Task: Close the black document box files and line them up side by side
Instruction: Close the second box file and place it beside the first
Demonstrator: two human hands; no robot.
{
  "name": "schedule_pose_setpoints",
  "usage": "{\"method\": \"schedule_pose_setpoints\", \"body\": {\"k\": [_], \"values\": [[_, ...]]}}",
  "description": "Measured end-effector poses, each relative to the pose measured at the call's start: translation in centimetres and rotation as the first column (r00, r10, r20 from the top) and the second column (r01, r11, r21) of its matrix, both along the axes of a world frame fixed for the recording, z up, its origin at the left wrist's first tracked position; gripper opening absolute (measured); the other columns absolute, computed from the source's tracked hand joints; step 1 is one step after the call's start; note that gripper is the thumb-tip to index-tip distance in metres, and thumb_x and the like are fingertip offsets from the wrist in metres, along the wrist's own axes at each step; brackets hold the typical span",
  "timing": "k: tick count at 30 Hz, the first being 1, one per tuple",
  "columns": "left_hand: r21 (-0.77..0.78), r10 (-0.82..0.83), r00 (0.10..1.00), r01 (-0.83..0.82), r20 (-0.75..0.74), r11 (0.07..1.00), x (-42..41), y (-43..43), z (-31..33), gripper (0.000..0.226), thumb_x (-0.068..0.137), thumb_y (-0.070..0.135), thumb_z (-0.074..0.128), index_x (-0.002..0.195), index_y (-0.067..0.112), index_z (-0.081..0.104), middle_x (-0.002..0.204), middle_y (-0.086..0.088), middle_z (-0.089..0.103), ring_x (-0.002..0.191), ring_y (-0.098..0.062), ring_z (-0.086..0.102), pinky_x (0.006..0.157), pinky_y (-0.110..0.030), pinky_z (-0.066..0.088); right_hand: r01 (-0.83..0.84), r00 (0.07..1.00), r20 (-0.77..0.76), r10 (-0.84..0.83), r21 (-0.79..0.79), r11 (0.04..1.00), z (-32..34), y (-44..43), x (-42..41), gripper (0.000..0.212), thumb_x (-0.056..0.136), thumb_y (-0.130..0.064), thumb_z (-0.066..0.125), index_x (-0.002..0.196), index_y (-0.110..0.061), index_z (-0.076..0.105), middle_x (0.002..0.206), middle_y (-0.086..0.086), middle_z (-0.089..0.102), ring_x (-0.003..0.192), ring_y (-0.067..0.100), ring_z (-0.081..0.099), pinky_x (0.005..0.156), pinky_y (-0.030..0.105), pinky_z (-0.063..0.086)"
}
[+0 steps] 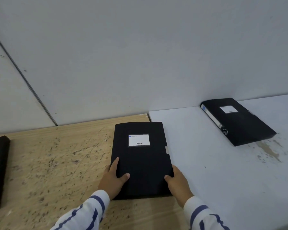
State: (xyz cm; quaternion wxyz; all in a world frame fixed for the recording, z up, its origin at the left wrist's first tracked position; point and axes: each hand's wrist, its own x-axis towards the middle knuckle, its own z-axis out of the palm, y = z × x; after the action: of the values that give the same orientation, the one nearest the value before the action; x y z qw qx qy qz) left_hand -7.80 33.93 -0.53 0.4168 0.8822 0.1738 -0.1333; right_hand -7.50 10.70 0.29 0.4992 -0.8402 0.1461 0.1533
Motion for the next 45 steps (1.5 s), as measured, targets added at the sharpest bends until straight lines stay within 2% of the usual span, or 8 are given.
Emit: {"method": "schedule_pose_setpoints", "body": {"k": [7, 11, 18, 23, 27, 33, 39, 45], "values": [[0.048, 0.054, 0.996, -0.058, 0.075, 0.997, 5.0, -5.3, 1.9, 0.081, 0.085, 0.046, 0.06, 0.15, 0.034, 0.012, 0.153, -0.004, 0.029, 0.132, -0.027, 0.041, 0.104, -0.04, 0.039, -0.026, 0.997, 0.074, 0.016, 0.141, 0.99, 1.1, -5.8, 6.0, 0.029, 0.093, -0.011, 0.046, 0.112, -0.032, 0.05, 0.105, -0.009, 0.061, 0.092, 0.007, 0.057, 0.075, 0.022, 0.047], [0.013, 0.077, 0.993, -0.079, 0.093, 0.997, 7.9, -9.7, 2.3, 0.081, 0.086, 0.044, 0.06, 0.15, 0.033, 0.012, 0.152, -0.004, 0.03, 0.129, -0.026, 0.043, 0.104, -0.039, 0.04, -0.054, 0.996, 0.081, 0.045, 0.109, 0.993, 1.6, -10.0, 10.0, 0.032, 0.092, -0.01, 0.046, 0.115, -0.031, 0.05, 0.102, -0.011, 0.06, 0.092, 0.008, 0.056, 0.082, 0.028, 0.047], [-0.073, 0.091, 0.991, -0.085, 0.095, 0.994, 13.3, -20.2, 1.2, 0.079, 0.085, 0.042, 0.06, 0.149, 0.032, 0.015, 0.15, -0.004, 0.033, 0.13, -0.026, 0.043, 0.107, -0.039, 0.041, -0.034, 0.998, 0.063, 0.031, 0.042, 0.999, 1.5, -20.6, 16.2, 0.032, 0.09, -0.007, 0.048, 0.109, -0.033, 0.051, 0.095, -0.018, 0.058, 0.087, 0.005, 0.055, 0.069, 0.021, 0.044], [-0.074, 0.091, 0.994, -0.086, 0.064, 0.994, 15.8, -25.6, 0.0, 0.078, 0.087, 0.044, 0.057, 0.149, 0.034, 0.011, 0.151, -0.003, 0.03, 0.133, -0.027, 0.041, 0.105, -0.039, 0.04, -0.036, 0.999, 0.024, 0.036, -0.01, 0.999, 0.3, -25.5, 19.4, 0.033, 0.09, -0.008, 0.049, 0.116, -0.028, 0.053, 0.101, -0.006, 0.059, 0.09, 0.014, 0.057, 0.082, 0.031, 0.047], [-0.063, 0.07, 0.996, -0.067, 0.047, 0.996, 16.7, -27.7, -0.9, 0.079, 0.088, 0.045, 0.056, 0.149, 0.034, 0.008, 0.153, -0.003, 0.026, 0.134, -0.027, 0.039, 0.106, -0.039, 0.04, -0.012, 1.0, 0.008, 0.013, -0.035, 0.999, -0.6, -27.3, 21.0, 0.038, 0.09, -0.007, 0.048, 0.123, -0.026, 0.049, 0.095, -0.005, 0.055, 0.08, 0.011, 0.055, 0.06, 0.022, 0.042], [-0.022, 0.065, 0.997, -0.064, 0.048, 0.998, 17.6, -29.2, -1.3, 0.078, 0.089, 0.044, 0.055, 0.149, 0.032, 0.007, 0.155, -0.003, 0.022, 0.136, -0.029, 0.036, 0.108, -0.043, 0.04, -0.042, 0.999, 0.018, 0.045, -0.139, 0.989, -1.4, -28.1, 21.6, 0.049, 0.092, -0.009, 0.046, 0.138, -0.023, 0.037, 0.125, 0.01, 0.053, 0.096, 0.024, 0.055, 0.087, 0.035, 0.047], [0.024, 0.07, 0.997, -0.071, 0.039, 0.997, 18.0, -29.5, -1.3, 0.077, 0.089, 0.044, 0.054, 0.149, 0.031, 0.008, 0.156, -0.004, 0.02, 0.137, -0.031, 0.034, 0.109, -0.046, 0.039, -0.066, 0.997, 0.017, 0.072, -0.253, 0.965, -1.6, -27.9, 21.7, 0.055, 0.095, -0.013, 0.047, 0.145, -0.017, 0.026, 0.137, 0.015, 0.045, 0.106, 0.028, 0.055, 0.086, 0.031, 0.043], [-0.01, 0.079, 0.996, -0.079, 0.04, 0.997, 17.6, -28.6, -0.7, 0.079, 0.089, 0.043, 0.056, 0.15, 0.028, 0.008, 0.159, -0.003, 0.015, 0.142, -0.03, 0.028, 0.111, -0.044, 0.035, -0.051, 0.982, 0.144, 0.122, -0.419, 0.906, -1.1, -26.8, 20.7, 0.056, 0.093, -0.015, 0.053, 0.143, -0.012, 0.028, 0.147, 0.014, 0.035, 0.132, 0.031, 0.038, 0.106, 0.042, 0.04]]}}
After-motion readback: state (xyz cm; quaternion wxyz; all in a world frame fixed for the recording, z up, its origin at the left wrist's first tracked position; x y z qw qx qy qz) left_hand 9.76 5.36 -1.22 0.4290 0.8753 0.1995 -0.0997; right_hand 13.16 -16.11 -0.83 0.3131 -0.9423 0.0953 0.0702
